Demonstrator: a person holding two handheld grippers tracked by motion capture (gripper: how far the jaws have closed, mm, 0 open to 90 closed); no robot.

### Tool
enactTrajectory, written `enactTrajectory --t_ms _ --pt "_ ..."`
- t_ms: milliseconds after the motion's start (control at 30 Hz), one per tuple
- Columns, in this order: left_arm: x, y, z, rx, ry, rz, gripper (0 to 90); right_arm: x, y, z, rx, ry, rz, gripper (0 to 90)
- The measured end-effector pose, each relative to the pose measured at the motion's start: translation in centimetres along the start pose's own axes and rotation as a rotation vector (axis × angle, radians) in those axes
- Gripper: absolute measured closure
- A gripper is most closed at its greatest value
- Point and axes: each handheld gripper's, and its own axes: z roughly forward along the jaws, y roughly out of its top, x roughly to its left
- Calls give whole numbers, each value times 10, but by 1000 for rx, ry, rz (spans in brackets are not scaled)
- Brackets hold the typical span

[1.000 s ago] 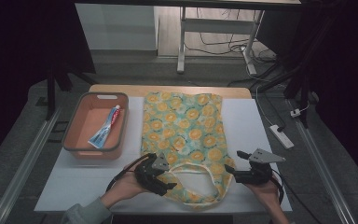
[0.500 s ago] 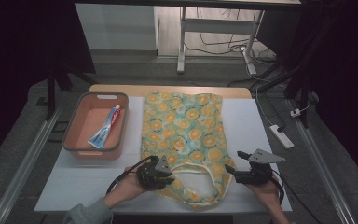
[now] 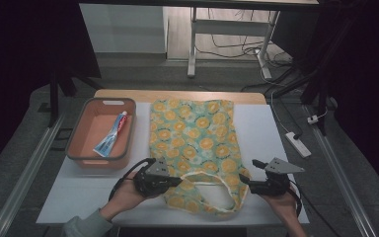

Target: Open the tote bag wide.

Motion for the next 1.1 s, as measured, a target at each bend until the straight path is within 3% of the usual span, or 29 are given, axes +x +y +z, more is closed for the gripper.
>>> enactTrajectory --t_ms 133,267,467,733,1100 --pt "2 6 -15 -59 -5 -26 890 3 3 -5 -15 -4 -4 239" --pt "6 18 -29 -104 19 -34 890 4 5 -9 -38 -7 -1 241" --pt "21 37 -41 -150 75 -53 890 3 6 -13 -60 1 7 242" --pt "38 30 -43 -185 119 -97 890 5 9 -17 -88 26 28 242" --pt "49 27 -38 -190 133 -130 890 24 19 -9 -60 90 -22 240"
